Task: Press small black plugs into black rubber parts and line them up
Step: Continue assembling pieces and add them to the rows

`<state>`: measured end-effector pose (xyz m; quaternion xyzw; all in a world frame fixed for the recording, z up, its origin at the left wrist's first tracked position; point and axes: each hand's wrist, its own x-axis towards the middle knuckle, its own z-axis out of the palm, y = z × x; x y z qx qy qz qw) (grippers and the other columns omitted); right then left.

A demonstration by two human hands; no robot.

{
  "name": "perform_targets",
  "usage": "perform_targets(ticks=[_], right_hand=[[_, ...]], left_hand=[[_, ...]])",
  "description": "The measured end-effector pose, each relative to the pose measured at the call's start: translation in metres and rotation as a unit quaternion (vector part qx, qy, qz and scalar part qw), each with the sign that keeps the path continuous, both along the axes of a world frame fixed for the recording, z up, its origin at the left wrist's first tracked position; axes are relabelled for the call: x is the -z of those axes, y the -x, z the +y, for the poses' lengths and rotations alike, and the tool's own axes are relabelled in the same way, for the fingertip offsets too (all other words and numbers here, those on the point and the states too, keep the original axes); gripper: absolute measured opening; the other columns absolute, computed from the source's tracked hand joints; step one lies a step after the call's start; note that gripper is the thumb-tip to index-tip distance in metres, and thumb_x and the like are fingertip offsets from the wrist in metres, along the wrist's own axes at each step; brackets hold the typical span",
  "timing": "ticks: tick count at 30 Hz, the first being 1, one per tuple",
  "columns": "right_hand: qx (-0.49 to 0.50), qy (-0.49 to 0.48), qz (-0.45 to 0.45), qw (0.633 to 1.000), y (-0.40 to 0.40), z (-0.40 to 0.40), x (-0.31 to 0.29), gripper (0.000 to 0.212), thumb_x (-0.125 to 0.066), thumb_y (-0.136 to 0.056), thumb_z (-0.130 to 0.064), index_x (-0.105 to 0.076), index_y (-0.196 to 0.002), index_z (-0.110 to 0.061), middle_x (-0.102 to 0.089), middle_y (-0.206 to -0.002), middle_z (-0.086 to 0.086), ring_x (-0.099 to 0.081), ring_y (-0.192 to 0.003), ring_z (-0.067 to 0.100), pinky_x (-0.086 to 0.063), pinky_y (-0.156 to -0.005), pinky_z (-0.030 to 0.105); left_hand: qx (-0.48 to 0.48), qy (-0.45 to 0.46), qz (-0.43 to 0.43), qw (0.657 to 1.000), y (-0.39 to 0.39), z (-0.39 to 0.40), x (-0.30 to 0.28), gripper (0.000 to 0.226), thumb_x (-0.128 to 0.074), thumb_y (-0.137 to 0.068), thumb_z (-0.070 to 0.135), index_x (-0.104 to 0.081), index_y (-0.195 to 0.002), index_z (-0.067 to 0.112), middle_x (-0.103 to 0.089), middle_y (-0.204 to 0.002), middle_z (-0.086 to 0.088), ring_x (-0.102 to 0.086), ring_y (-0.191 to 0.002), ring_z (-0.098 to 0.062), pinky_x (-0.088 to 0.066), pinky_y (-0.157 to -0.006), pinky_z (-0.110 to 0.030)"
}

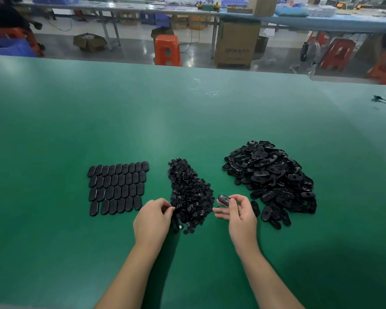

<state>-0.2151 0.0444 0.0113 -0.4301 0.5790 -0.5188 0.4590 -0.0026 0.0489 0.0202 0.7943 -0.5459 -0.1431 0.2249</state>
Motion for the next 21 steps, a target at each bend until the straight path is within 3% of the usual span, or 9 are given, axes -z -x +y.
perform_targets(ticks=[4,9,15,18,21], right_hand=[[-0.007,0.004,0.003,1.0,0.0,0.002,0.0,0.016,-0.041,-0.109,-0.018,-0.056,-0.107,-0.019,-0.074,-0.083,0.005,-0.072,-0.069,0.024,-0.058,-0.063,0.03],[-0.022,0.007,0.051,0.998,-0.001,0.004,0.002,0.023,-0.042,-0.109,-0.018,-0.062,-0.107,-0.03,-0.073,-0.082,-0.002,-0.067,-0.065,0.016,-0.055,-0.061,0.029],[-0.024,0.01,0.064,0.998,0.0,0.005,0.002,0.023,-0.044,-0.108,-0.018,-0.063,-0.109,-0.032,-0.074,-0.085,-0.005,-0.066,-0.066,0.014,-0.055,-0.062,0.027],[-0.036,0.008,0.073,0.997,-0.001,0.005,0.0,0.025,-0.047,-0.107,-0.016,-0.063,-0.11,-0.035,-0.074,-0.089,-0.007,-0.065,-0.067,0.012,-0.056,-0.063,0.026],[-0.044,0.004,0.076,0.996,-0.001,0.006,0.0,0.027,-0.046,-0.107,-0.017,-0.065,-0.11,-0.036,-0.075,-0.088,-0.007,-0.065,-0.067,0.009,-0.055,-0.063,0.026]], left_hand=[[0.009,-0.002,0.004,1.0,-0.002,-0.002,-0.001,0.014,-0.062,-0.096,0.038,-0.073,-0.091,0.031,-0.067,-0.08,0.015,-0.059,-0.071,-0.006,-0.041,-0.052,-0.024],[0.018,0.001,-0.016,1.0,-0.005,0.001,-0.004,0.008,-0.066,-0.094,0.031,-0.075,-0.092,0.031,-0.062,-0.079,0.017,-0.059,-0.072,-0.007,-0.044,-0.056,-0.024],[0.034,0.003,-0.019,0.999,-0.01,0.0,-0.006,0.011,-0.066,-0.095,0.033,-0.075,-0.099,0.034,-0.065,-0.092,0.014,-0.06,-0.08,-0.009,-0.05,-0.063,-0.027],[0.051,0.005,-0.026,0.998,-0.01,0.001,-0.007,0.006,-0.066,-0.095,0.032,-0.071,-0.092,0.034,-0.059,-0.09,0.014,-0.057,-0.078,-0.006,-0.047,-0.061,-0.027],[0.064,-0.001,0.044,0.997,-0.011,-0.002,-0.008,0.016,-0.069,-0.092,0.028,-0.062,-0.079,0.035,-0.063,-0.082,0.016,-0.054,-0.069,-0.001,-0.043,-0.058,-0.022]])
